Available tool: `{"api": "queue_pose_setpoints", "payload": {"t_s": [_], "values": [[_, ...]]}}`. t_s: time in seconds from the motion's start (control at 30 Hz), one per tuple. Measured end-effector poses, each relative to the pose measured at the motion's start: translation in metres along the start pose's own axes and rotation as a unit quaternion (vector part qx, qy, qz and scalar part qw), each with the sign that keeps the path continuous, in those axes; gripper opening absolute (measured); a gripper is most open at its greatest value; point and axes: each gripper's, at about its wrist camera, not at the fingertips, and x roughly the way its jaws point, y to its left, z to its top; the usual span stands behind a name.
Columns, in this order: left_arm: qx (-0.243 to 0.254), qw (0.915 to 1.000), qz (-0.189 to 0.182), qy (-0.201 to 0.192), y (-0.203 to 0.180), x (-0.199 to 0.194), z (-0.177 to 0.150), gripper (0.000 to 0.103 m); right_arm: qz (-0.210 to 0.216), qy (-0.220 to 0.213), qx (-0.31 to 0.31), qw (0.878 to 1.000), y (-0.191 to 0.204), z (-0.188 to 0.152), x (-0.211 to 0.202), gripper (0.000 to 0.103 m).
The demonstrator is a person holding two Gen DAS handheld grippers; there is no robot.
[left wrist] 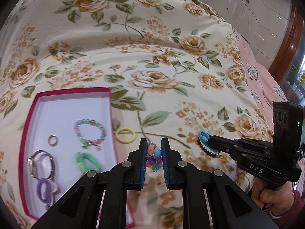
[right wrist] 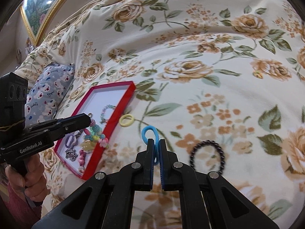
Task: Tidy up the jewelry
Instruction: 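Carry the chunky bracelet and blue hair tie into the box and release both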
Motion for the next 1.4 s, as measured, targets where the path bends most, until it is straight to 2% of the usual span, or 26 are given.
{"api": "queue_pose_setpoints", "payload": {"t_s": [0.3,0.6,0.97,1.4], "values": [[-0.018,0.9990,0.031,-0.025,0.024,-0.030,0.002,0.013,0.027,0.004,-0.024,0.999,0.031,0.011,0.015,0.004],[-0.039,0.9968,0.060,-0.035,0.048,-0.040,0.002,0.013,0.050,0.012,-0.045,0.998,0.058,0.019,0.033,0.004],[-0.059,0.9943,0.083,-0.032,0.077,-0.028,0.010,0.013,0.078,0.025,-0.060,0.995,0.086,0.034,0.066,0.004],[-0.086,0.9908,0.103,-0.017,0.117,0.016,0.029,0.013,0.091,0.054,-0.086,0.991,0.117,0.055,0.123,0.004]]}}
